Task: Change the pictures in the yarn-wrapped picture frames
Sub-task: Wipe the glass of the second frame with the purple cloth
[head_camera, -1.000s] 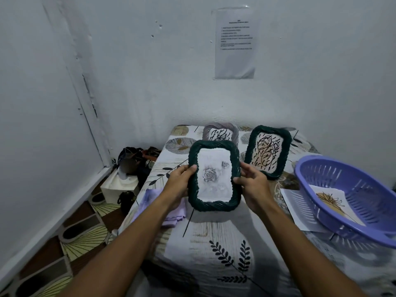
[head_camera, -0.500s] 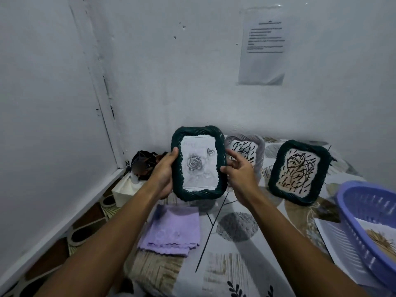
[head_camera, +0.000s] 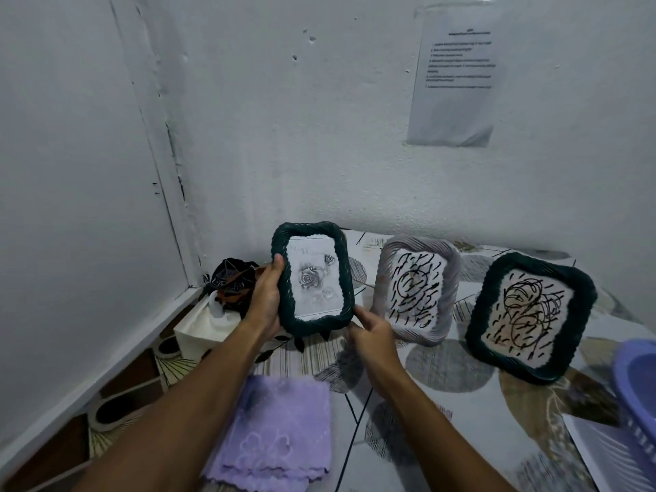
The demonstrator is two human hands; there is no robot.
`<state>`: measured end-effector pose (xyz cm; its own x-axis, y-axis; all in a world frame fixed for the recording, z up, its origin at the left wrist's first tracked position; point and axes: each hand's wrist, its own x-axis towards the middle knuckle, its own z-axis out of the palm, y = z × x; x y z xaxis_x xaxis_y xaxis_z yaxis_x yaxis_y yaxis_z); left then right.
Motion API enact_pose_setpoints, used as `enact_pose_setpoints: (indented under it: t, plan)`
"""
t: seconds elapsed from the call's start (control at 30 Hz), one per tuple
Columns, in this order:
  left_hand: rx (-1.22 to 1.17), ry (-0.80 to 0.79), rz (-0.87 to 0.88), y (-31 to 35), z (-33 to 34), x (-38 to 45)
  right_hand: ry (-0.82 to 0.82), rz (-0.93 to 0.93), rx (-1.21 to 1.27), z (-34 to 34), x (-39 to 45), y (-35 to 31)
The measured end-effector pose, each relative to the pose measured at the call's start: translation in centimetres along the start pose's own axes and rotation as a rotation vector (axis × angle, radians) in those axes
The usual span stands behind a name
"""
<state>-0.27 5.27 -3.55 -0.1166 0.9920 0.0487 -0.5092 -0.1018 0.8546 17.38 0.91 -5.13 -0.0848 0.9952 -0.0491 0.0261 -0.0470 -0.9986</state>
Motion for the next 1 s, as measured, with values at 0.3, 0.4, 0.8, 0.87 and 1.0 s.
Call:
enact_pose_setpoints:
  t: [0.3,0.4,0.8,0.87,1.0]
  plan:
    - [-0.039,-0.057,-0.125,-1.3,-1.8,1.7,0.005,0.005,-0.138,-0.8,0.2,1.5]
    - [-0.036,-0.046,-0.146,-1.7,-2.2,2.0,0.0,0.002,-0.156,-0.9,0.2,1.7]
    - [-0.013,-0.011,-0.118,-2.5,-1.9,1.7,-0.04,0.026,-0.181,-1.1,1.8,2.3]
    - [-0.01,-0.018,-0.115,-2.6,-2.0,1.5,-0.037,0.043,-0.186,-1.1,1.8,2.5]
    - [-0.007,-0.024,-0.138,-2.3,-1.7,1.0,-0.048,0.055,-0.216,-1.0,1.6,2.6]
